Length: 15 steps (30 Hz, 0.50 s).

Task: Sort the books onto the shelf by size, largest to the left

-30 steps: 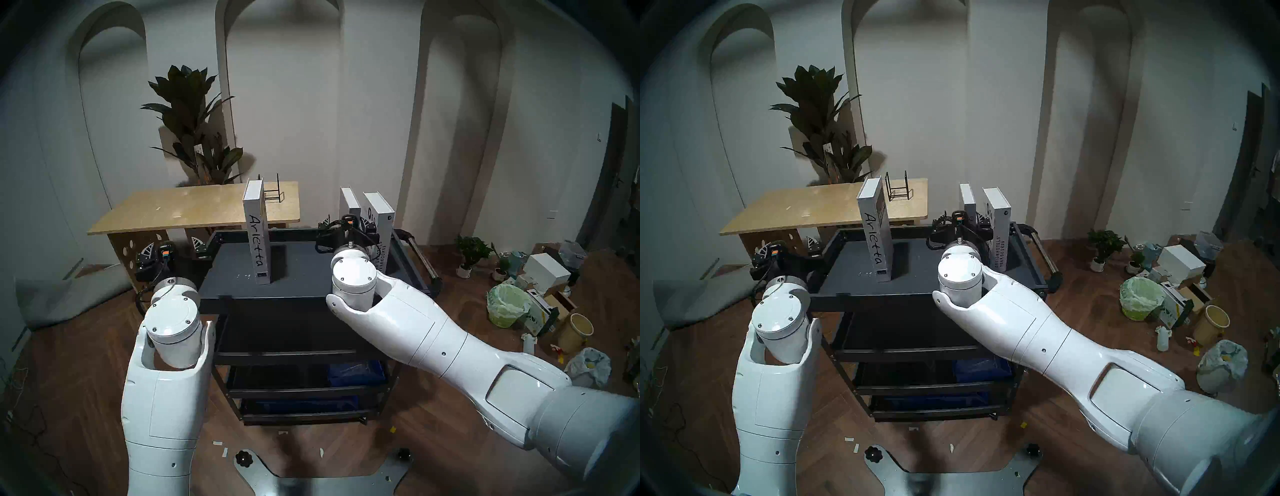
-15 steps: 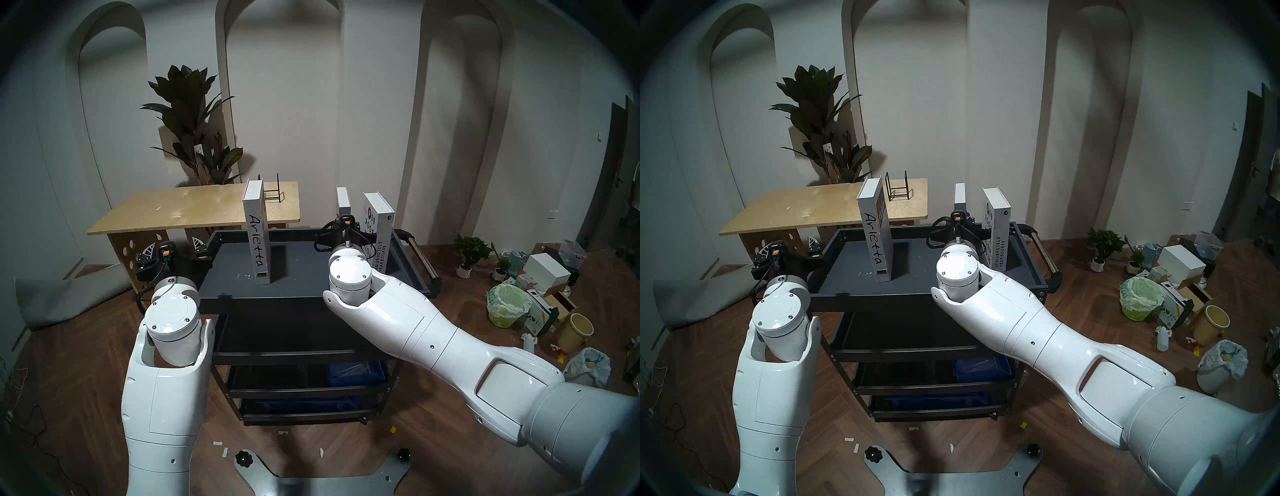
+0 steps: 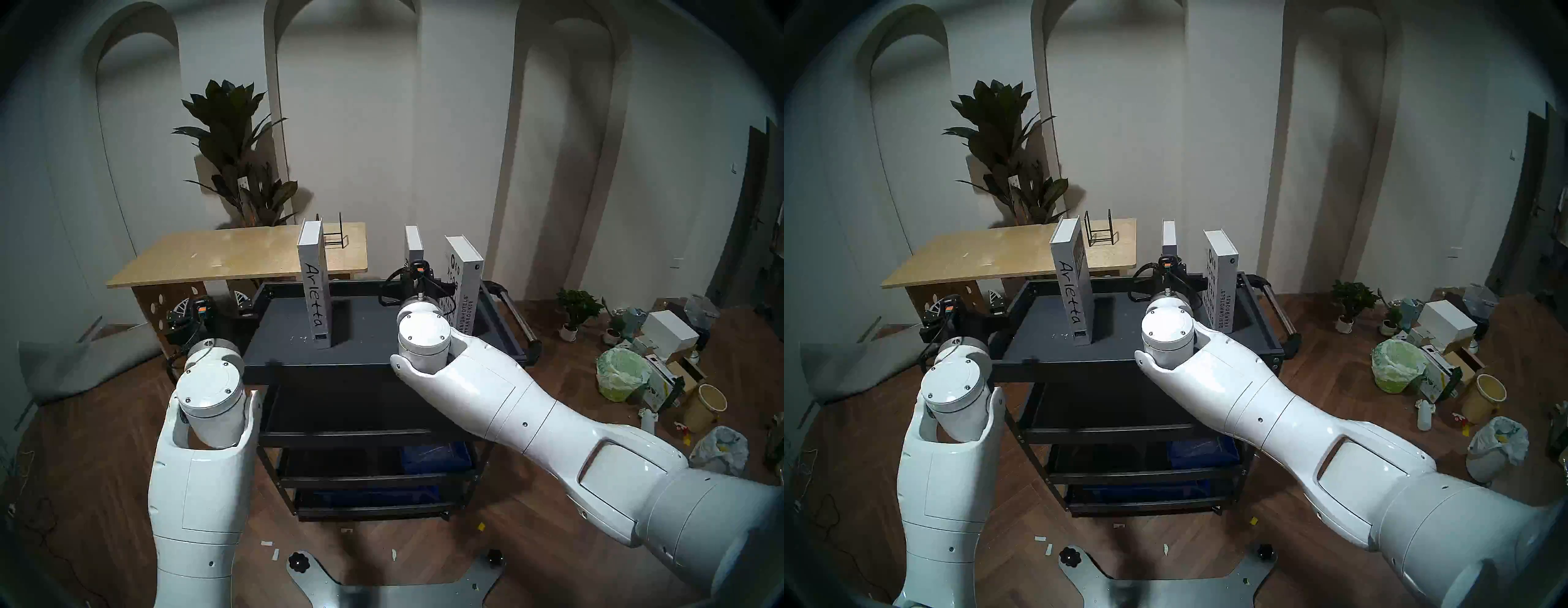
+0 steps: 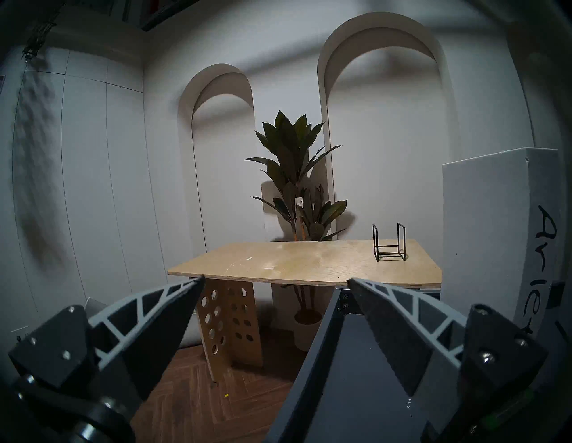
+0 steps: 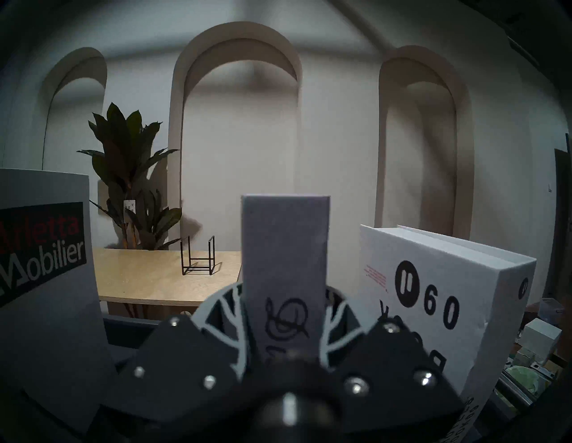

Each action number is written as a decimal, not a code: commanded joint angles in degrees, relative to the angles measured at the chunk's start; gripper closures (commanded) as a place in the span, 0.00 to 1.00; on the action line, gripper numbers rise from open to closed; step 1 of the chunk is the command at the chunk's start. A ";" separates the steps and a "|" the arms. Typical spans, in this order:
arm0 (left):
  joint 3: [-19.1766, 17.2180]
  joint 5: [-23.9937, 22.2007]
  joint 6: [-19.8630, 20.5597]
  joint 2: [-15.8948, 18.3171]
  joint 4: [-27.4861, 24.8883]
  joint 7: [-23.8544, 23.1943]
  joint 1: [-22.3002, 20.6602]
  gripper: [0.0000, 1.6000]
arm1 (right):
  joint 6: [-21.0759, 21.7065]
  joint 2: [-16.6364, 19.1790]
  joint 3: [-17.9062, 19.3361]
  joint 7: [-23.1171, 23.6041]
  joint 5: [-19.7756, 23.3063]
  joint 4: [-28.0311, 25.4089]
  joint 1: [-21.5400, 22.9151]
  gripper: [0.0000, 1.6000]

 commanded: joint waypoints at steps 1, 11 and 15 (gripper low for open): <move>-0.30 0.12 -0.52 -0.11 -1.68 0.48 -0.37 0.00 | -1.46 -2.62 -0.47 0.75 -0.99 -0.74 2.33 1.00; -1.26 0.22 -0.31 0.26 -2.11 1.23 0.21 0.00 | -3.27 -6.58 -0.33 1.58 -0.32 4.17 3.50 1.00; -1.41 0.13 -0.29 0.30 -1.95 1.38 0.08 0.00 | -4.04 -8.05 -0.33 1.95 -0.14 7.08 3.75 1.00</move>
